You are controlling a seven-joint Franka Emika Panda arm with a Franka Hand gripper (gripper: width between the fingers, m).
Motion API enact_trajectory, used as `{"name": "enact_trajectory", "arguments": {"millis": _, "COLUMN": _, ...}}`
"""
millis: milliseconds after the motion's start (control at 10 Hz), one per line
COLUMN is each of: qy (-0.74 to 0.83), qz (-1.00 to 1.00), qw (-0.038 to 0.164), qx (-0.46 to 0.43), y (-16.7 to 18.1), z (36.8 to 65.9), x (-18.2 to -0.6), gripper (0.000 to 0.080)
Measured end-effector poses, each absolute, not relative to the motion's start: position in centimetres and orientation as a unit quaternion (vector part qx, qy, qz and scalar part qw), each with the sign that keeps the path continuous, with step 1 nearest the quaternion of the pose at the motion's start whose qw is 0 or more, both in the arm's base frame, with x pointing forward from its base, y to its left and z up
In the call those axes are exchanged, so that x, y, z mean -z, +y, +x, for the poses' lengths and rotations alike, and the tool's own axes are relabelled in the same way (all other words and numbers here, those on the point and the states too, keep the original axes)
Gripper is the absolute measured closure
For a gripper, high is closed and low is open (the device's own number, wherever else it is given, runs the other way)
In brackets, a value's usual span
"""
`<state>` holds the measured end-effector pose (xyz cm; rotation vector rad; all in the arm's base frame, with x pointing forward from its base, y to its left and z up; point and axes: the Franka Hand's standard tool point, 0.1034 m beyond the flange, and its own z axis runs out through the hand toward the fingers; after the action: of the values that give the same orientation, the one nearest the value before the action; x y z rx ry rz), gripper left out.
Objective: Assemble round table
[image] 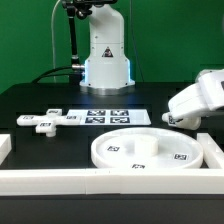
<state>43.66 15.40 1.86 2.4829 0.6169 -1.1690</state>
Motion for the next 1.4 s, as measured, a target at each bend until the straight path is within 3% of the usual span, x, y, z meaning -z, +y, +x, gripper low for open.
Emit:
{"name": "enact_trajectory", "arguments": {"millis": 400, "qy": 0.216, "qz": 0.871, "qw": 0.162, "qx": 0.410, "y": 15.3, "z": 43.5, "x": -0.8, "gripper": 0.0151}}
{"name": "enact_trajectory", "arguments": {"millis": 600, "qy": 0.216, "qz": 0.870, "qw": 0.163, "qx": 0.413, "y": 15.2, "z": 43.2, "x": -0.6, "gripper": 0.0397}}
{"name": "enact_trajectory", "arguments": {"millis": 900, "qy": 0.216, "qz": 0.870, "qw": 0.162, "qx": 0.412, "y": 15.2, "z": 43.2, "x": -0.7, "gripper": 0.0393}}
{"name": "enact_trajectory", "arguments": {"millis": 1100, "qy": 0.226, "qz": 0.873, "qw": 0.151, "qx": 0.404, "y": 14.9, "z": 44.2, "x": -2.1, "gripper": 0.0392}}
{"name": "enact_trajectory", "arguments": {"millis": 1400, "qy": 0.272, "qz": 0.882, "qw": 0.105, "qx": 0.369, "y": 12.5, "z": 47.0, "x": -6.3, "gripper": 0.0392}}
